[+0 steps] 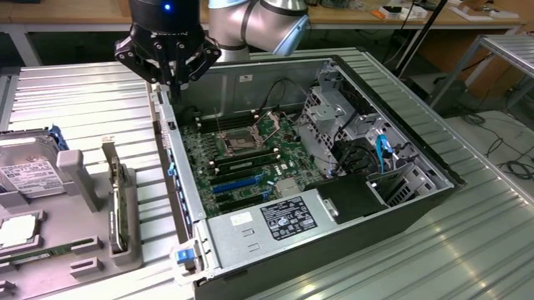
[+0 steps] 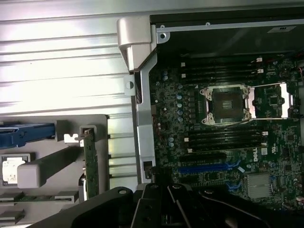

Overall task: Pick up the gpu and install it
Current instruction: 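Reach for the gpu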

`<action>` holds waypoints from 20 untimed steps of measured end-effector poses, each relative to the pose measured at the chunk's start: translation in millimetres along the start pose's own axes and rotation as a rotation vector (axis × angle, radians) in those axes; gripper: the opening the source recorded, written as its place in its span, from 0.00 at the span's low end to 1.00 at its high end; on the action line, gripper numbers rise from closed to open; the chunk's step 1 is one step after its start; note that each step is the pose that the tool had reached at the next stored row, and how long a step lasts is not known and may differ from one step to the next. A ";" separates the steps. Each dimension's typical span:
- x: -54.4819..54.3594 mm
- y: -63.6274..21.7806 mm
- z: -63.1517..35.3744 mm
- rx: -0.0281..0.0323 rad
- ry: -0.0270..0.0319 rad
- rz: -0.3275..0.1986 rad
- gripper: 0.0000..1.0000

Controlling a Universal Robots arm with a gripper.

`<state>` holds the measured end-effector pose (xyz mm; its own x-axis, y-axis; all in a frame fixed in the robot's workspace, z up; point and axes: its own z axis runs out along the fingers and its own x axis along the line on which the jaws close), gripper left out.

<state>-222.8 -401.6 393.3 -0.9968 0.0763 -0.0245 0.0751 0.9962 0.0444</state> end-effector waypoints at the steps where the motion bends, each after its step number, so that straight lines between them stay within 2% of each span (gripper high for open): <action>1: 1.5 -0.1 -0.1 0.0000 0.0001 0.000 0.11; 10: 13.6 -1.1 -0.4 0.0000 0.0000 0.000 0.11; 20: 38.2 -3.7 -1.1 0.0000 0.0000 0.000 0.11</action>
<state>-261.2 -402.4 393.3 -0.9968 0.0761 -0.0245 0.0750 0.9962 0.0444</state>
